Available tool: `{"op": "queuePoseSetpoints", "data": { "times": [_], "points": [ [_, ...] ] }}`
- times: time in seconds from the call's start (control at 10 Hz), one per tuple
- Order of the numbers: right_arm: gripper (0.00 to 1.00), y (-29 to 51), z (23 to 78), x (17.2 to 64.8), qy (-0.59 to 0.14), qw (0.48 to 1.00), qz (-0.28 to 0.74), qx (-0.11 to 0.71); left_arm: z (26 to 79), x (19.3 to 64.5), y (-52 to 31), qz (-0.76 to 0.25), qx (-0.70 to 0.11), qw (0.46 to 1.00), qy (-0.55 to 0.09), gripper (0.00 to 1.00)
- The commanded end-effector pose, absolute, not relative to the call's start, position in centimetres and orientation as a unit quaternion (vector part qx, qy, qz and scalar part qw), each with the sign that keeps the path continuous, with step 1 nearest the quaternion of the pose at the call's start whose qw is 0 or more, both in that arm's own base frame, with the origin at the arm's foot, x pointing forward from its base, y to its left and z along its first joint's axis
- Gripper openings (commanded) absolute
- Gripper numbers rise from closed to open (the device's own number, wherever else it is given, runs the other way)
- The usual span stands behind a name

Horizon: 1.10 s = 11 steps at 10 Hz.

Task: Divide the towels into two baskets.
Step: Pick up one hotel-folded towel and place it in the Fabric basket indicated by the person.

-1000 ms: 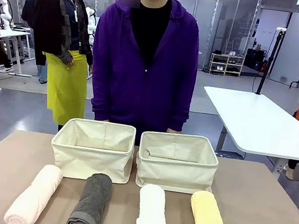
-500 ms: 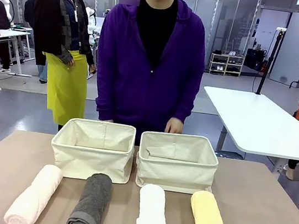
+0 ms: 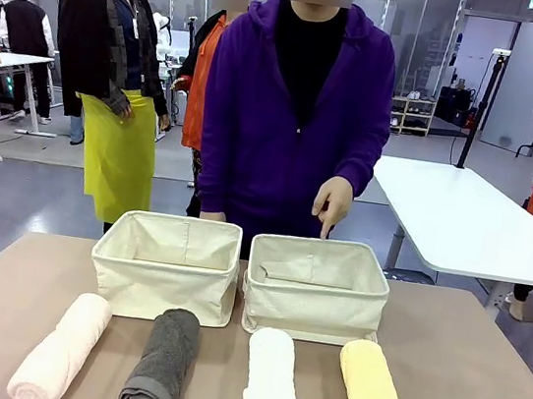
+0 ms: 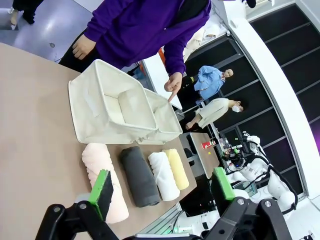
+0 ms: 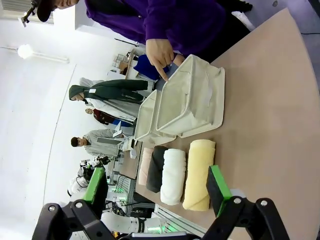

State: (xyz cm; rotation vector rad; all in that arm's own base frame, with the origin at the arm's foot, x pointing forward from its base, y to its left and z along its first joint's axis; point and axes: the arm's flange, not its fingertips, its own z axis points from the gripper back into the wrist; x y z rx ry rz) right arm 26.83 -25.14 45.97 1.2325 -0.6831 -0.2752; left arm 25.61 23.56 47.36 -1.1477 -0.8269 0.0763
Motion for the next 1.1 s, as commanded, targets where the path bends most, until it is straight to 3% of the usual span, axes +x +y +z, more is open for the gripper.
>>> {"op": "queuePoseSetpoints", "data": {
  "times": [0.0,0.9,1.0],
  "points": [
    [1.00,-25.2,46.1,26.8,-0.320,0.750,-0.120,0.567,47.6,25.5,23.8,0.030,-0.532,0.753,-0.385,1.00],
    [1.00,-25.1,46.0,26.8,-0.313,0.753,-0.126,0.565,47.6,25.5,23.8,0.030,-0.532,0.753,-0.385,1.00],
    [1.00,-22.6,46.9,28.2,-0.285,0.786,-0.108,0.537,47.6,25.5,23.8,0.030,-0.532,0.753,-0.385,1.00]
  ]
}}
